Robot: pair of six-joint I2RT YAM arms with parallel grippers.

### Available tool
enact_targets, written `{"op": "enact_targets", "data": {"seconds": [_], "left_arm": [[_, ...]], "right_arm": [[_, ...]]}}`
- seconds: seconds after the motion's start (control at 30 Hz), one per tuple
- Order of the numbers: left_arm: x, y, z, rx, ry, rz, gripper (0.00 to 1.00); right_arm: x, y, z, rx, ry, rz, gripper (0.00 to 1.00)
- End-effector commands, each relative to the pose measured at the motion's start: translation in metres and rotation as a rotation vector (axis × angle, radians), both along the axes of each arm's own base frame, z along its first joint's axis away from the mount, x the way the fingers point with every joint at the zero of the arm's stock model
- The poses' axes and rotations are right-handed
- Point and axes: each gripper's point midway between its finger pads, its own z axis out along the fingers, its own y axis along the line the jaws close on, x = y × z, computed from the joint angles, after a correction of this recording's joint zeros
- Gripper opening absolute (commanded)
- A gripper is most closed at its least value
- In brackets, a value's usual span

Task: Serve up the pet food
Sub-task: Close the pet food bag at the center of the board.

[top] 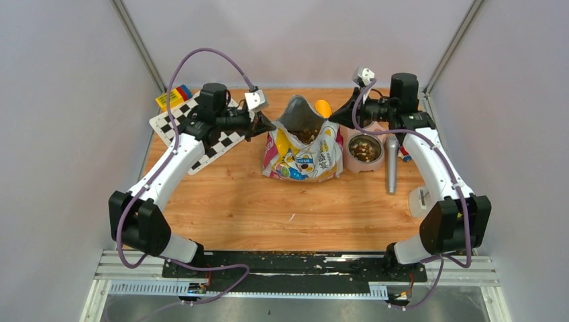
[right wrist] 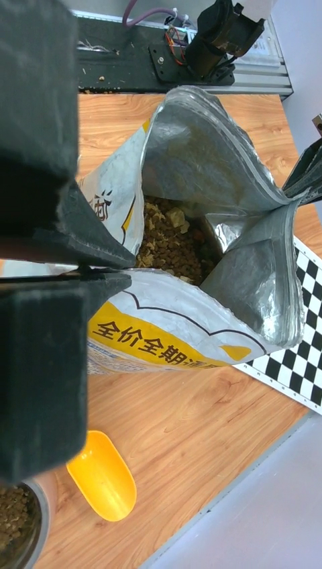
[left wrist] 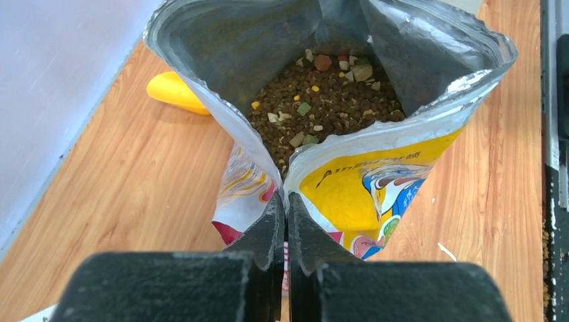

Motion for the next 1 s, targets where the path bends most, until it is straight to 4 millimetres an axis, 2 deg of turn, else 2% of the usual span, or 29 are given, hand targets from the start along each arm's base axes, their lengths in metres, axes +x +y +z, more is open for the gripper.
{"op": "enact_targets", "data": {"seconds": [0.0,0.13,0.2,0.33,0.4,0.5,0.63,0.77,0.97], "left_arm": [[0.014,0.019,0.039,-0.063,-0.073,0.121,0.0],[0.034,0.047,0.055,-0.145,-0.03,0.252,0.0],[0.034,0.051,0.06,-0.176,-0.005,0.245,0.0],[0.021,0.047,0.065,-0.201,0.006,0.185,0.0],[0.014,0.045,0.068,-0.214,0.013,0.155,0.0],[0.007,0.042,0.072,-0.225,0.017,0.119,0.0],[-0.001,0.04,0.074,-0.226,0.02,0.081,0.0],[-0.004,0.04,0.074,-0.217,0.012,0.064,0.0],[-0.003,0.045,0.078,-0.192,-0.022,0.099,0.0]], "right_arm": [[-0.006,0.003,0.041,-0.019,-0.145,0.035,0.2],[-0.018,0.021,0.06,-0.085,-0.28,0.102,0.51],[-0.027,0.042,0.063,-0.149,-0.372,0.153,0.59],[-0.042,0.096,0.072,-0.219,-0.465,0.256,0.62],[-0.037,0.114,0.078,-0.227,-0.493,0.267,0.63],[-0.023,0.134,0.071,-0.274,-0.547,0.275,0.65],[-0.012,0.148,0.059,-0.304,-0.569,0.292,0.71],[-0.002,0.155,0.038,-0.332,-0.537,0.31,0.72],[-0.009,0.163,0.022,-0.345,-0.451,0.34,0.72]]}}
